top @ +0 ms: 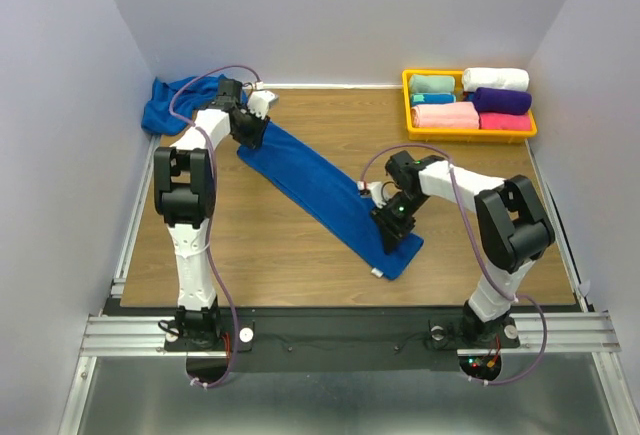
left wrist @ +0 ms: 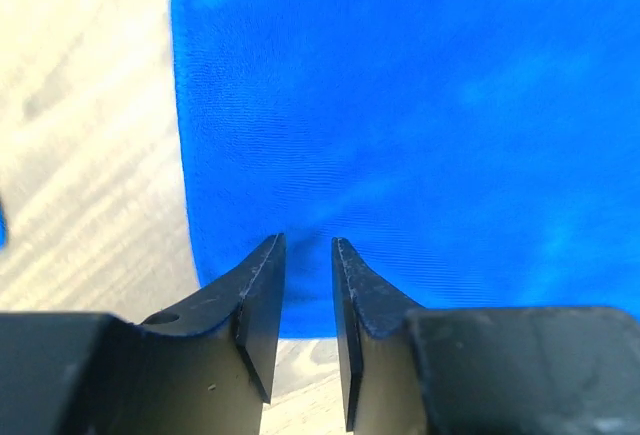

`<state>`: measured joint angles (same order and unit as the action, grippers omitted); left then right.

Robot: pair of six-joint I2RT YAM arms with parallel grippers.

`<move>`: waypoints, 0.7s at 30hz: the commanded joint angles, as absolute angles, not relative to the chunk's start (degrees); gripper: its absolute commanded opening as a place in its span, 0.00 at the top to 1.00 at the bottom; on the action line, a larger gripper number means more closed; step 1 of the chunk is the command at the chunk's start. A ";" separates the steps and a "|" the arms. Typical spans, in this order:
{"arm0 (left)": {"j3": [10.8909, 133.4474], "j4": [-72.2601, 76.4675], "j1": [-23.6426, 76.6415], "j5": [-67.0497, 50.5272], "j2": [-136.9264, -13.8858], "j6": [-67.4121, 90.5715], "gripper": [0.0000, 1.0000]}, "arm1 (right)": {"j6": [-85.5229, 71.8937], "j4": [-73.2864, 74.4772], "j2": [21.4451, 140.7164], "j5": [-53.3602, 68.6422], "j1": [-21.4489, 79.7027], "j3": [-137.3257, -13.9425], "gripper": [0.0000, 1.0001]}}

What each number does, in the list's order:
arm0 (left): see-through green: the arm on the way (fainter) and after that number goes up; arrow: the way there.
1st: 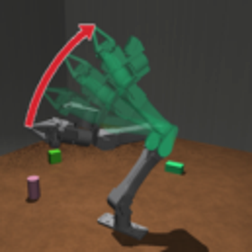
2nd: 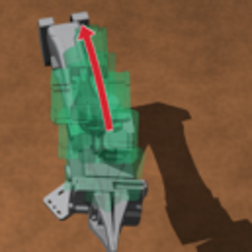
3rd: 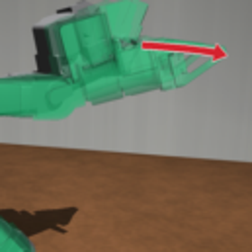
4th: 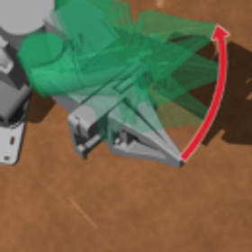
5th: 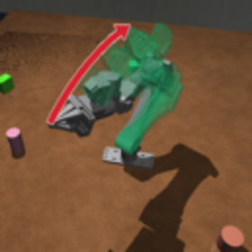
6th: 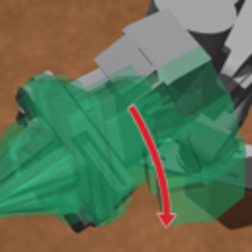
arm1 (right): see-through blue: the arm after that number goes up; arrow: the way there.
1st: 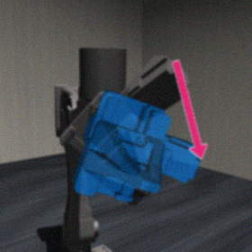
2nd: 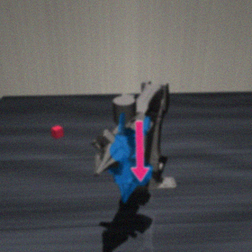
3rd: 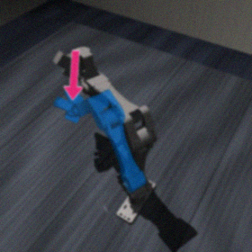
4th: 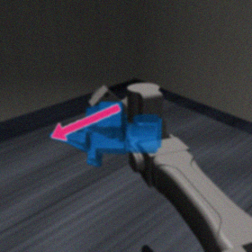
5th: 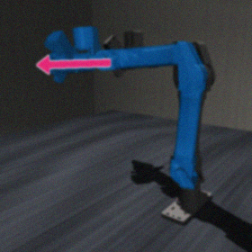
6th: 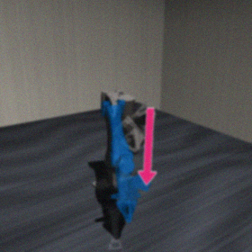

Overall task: Roll the towels
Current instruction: Fold the towel

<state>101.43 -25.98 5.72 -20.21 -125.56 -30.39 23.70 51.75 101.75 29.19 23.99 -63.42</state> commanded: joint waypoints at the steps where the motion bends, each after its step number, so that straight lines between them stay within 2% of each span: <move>1: 103.81 -27.96 5.62 -27.77 -120.07 -26.64 0.61 | 22.15 56.59 101.43 40.95 25.75 -69.68 0.62; 7: 91.70 -23.12 7.20 -28.31 -109.61 -20.32 0.56 | 21.36 56.43 96.76 33.50 25.22 -72.33 0.61; 11: 84.75 -16.80 10.79 -26.03 -105.91 -14.78 0.56 | 18.81 51.69 100.19 23.66 25.31 -72.51 0.67; 15: 81.74 -15.38 14.93 -15.49 -107.49 -8.36 0.65 | 17.23 47.55 103.97 17.67 25.31 -72.77 0.71; 21: 82.70 -16.08 15.64 -13.54 -113.55 -4.39 0.73 | 15.47 46.23 108.45 17.92 25.40 -71.46 0.72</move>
<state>82.04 -16.80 16.78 -17.45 -110.98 -8.58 17.10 48.64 107.53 19.88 25.52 -71.59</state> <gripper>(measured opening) 0.283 0.281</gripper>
